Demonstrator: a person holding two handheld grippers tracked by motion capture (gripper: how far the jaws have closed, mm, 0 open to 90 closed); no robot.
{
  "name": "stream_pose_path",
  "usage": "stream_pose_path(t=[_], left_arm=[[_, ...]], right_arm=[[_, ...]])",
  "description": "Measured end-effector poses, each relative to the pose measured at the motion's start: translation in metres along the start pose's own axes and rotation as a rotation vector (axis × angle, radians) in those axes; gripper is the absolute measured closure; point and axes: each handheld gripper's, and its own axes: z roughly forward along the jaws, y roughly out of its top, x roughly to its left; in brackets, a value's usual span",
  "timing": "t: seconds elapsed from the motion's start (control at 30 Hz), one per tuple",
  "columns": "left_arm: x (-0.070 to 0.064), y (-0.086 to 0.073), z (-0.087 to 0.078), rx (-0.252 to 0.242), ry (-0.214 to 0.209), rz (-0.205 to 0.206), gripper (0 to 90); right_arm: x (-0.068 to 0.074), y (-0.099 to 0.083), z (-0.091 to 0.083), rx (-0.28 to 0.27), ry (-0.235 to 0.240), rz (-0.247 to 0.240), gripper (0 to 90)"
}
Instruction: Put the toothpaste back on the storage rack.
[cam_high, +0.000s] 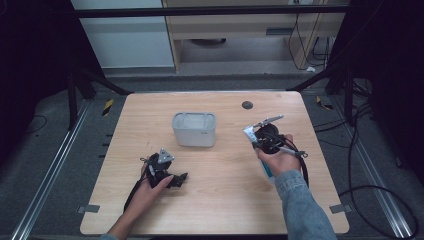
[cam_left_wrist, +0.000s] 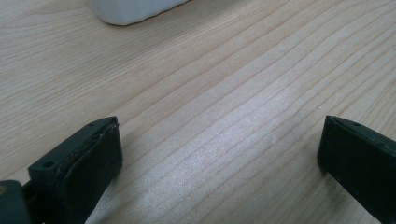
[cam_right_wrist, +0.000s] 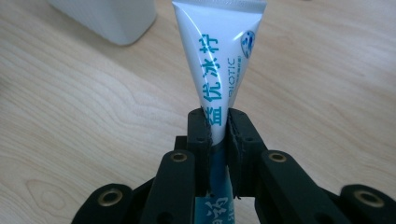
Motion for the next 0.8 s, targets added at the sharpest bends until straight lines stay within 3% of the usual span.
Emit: stream_pose_path(t=[0.3,0.8], left_arm=[[0.000,0.000,0.000,0.000,0.001,0.000,0.0],[0.000,0.000,0.000,0.000,0.000,0.000,0.0]], right_arm=[[-0.004,0.011,-0.021,-0.096,-0.029,0.016,80.7],[-0.007,0.013,-0.027,-0.281,-0.069,0.062,80.8]])
